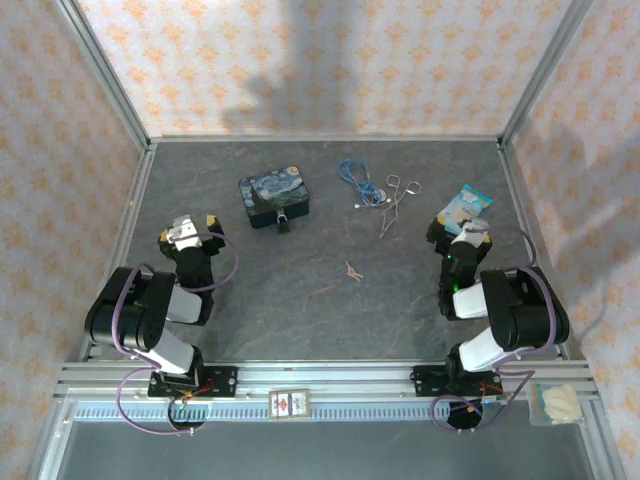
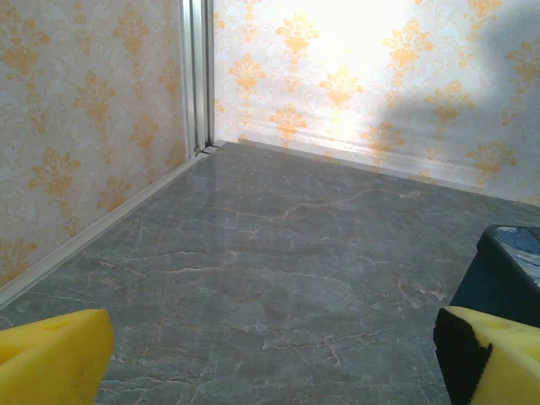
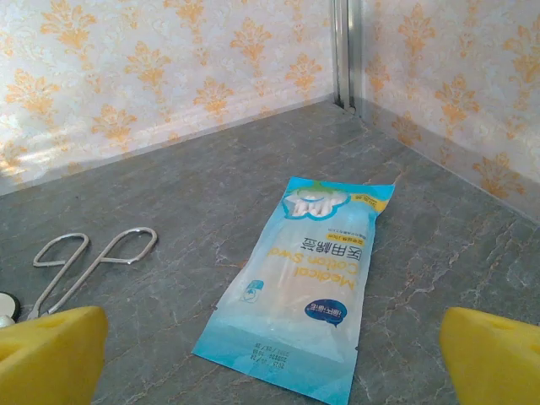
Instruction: Unlock a padlock with a key
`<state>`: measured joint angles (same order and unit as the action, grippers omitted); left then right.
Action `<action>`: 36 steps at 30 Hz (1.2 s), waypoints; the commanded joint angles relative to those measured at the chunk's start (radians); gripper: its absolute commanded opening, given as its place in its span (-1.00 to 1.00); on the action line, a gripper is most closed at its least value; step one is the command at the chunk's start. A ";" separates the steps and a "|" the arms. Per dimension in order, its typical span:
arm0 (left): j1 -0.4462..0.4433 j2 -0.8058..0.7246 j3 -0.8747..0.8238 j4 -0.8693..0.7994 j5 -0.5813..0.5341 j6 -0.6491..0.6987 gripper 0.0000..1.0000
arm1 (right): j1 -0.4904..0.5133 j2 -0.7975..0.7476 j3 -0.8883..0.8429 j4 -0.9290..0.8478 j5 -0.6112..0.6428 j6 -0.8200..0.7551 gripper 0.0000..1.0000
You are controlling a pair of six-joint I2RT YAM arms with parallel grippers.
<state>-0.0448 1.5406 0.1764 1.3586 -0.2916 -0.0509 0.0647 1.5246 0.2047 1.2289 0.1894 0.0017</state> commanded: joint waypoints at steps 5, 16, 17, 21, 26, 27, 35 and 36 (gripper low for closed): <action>0.004 0.001 0.014 0.022 0.011 0.006 0.98 | 0.003 -0.006 0.006 0.043 -0.001 -0.006 0.99; -0.005 0.003 0.011 0.032 0.006 0.018 0.98 | 0.001 -0.005 0.009 0.039 -0.004 -0.005 0.99; -0.004 0.003 0.012 0.030 0.006 0.017 0.98 | 0.000 -0.006 0.010 0.037 -0.006 -0.003 0.99; 0.035 -0.005 0.019 -0.003 0.086 -0.005 0.98 | 0.000 -0.006 0.010 0.038 -0.007 -0.003 0.99; 0.034 -0.003 0.021 0.000 0.108 0.004 0.98 | 0.000 -0.006 0.009 0.038 -0.007 -0.004 0.99; 0.034 -0.005 0.023 -0.007 0.109 0.003 0.98 | 0.000 -0.005 0.009 0.037 -0.007 -0.004 0.99; 0.028 -0.156 0.094 -0.260 0.070 0.000 0.98 | 0.050 -0.144 0.077 -0.169 0.023 -0.061 0.99; 0.027 -0.201 0.118 -0.334 0.042 -0.011 0.98 | 0.064 -0.171 0.091 -0.216 0.033 -0.069 0.99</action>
<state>-0.0177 1.4441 0.2226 1.2015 -0.2043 -0.0525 0.0978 1.4322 0.2363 1.1210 0.1890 -0.0227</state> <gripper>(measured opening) 0.992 0.997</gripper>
